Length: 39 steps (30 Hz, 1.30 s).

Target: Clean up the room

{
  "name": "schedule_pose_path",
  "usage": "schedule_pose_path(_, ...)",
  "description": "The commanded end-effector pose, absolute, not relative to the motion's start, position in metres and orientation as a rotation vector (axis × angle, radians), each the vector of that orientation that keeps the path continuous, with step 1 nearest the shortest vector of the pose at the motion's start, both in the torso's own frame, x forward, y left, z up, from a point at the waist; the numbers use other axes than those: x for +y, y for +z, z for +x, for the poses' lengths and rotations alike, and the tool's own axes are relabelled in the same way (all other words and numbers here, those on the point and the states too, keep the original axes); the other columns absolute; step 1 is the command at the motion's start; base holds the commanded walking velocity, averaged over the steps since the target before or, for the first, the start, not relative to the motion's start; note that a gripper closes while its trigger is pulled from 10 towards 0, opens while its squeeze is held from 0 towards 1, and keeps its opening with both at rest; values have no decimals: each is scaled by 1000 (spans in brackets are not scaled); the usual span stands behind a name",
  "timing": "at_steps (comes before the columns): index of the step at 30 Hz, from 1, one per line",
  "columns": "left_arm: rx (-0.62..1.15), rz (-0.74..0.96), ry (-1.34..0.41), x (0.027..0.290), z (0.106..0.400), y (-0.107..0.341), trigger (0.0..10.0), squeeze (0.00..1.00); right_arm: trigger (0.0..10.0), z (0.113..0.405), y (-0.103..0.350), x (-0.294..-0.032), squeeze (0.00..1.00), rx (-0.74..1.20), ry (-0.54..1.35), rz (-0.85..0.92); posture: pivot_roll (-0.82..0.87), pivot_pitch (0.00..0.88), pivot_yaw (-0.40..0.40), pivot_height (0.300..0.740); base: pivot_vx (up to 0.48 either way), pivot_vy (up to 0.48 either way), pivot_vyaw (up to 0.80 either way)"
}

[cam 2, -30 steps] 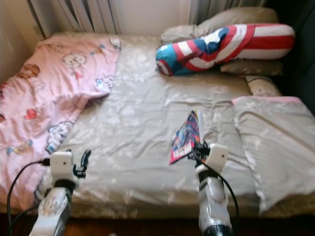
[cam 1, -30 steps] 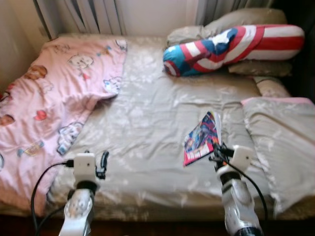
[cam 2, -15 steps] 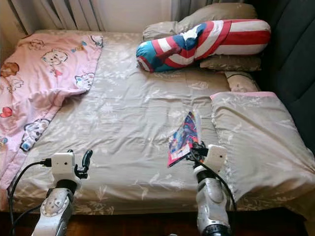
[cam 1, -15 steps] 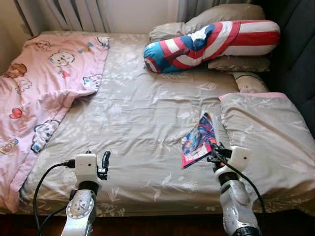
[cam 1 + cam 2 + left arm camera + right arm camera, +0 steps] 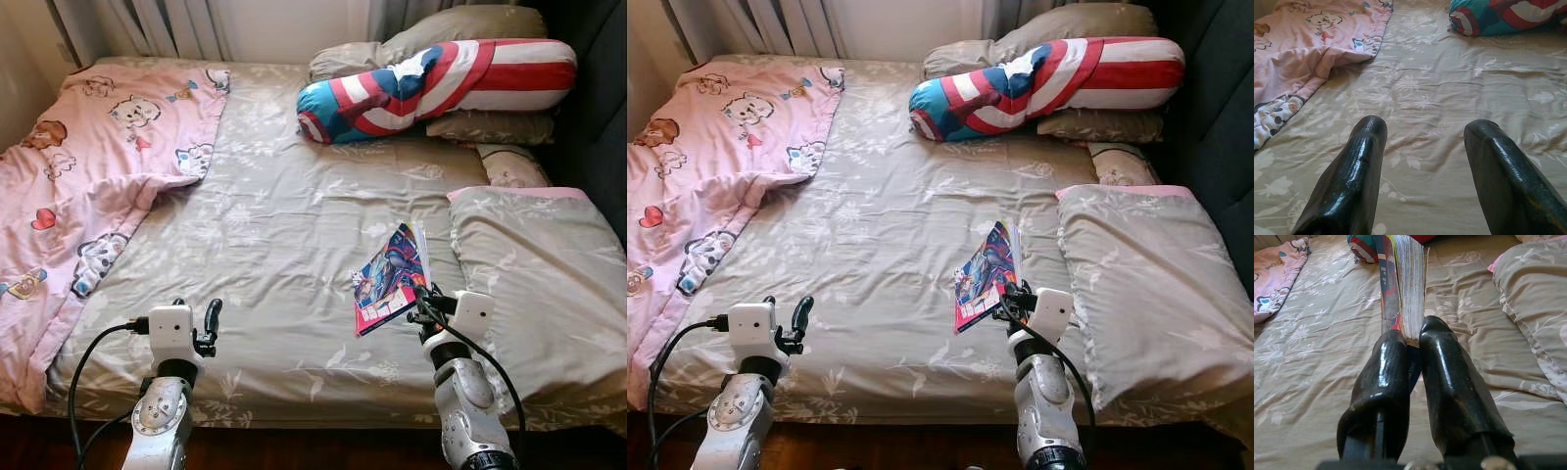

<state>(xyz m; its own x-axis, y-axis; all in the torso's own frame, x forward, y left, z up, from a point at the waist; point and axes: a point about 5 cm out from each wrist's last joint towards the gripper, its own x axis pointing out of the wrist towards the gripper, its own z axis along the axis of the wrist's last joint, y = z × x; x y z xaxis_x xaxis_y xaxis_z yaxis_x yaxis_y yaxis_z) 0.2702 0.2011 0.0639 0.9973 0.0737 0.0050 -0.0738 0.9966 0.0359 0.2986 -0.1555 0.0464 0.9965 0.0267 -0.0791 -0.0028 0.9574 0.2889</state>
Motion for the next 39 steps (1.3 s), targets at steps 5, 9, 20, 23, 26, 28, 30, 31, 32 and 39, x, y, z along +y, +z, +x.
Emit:
schedule_pose_path(5,-5,30,72,202,268,64,10000,0,10000,300,51,-158,0,53,11,282,33,167,-47,740,0,0,0)
schedule_pose_path(9,-4,28,71,202,269,64,10000,0,10000,300,51,-158,0,53,11,281,33,167,-48,740,0,0,0)
schedule_pose_path(20,-6,29,73,202,268,65,10000,0,10000,300,51,-158,0,56,14,282,32,169,-52,740,129,0,0)
schedule_pose_path(23,-5,28,72,201,268,64,10000,0,10000,300,51,-158,0,56,12,282,30,169,-52,740,300,0,0)
schedule_pose_path(26,-5,28,70,201,268,64,10000,0,10000,300,52,-158,0,55,13,280,28,170,-53,740,300,0,0)
schedule_pose_path(28,-6,27,69,200,268,64,10000,0,10000,300,52,-159,0,52,12,282,28,167,-53,740,330,0,0)
schedule_pose_path(30,-7,27,70,200,268,64,10000,0,10000,300,52,-159,0,51,12,282,27,165,-54,740,323,0,0)
schedule_pose_path(31,-7,27,70,200,268,64,10000,0,10000,300,52,-159,0,51,12,282,27,165,-54,740,315,0,0)
schedule_pose_path(32,-8,27,71,200,268,64,10000,0,10000,300,52,-159,0,51,11,283,27,165,-53,740,0,0,0)
schedule_pose_path(39,-14,26,74,200,267,64,10000,0,10000,300,53,-160,0,43,9,288,28,168,-56,740,0,0,0)
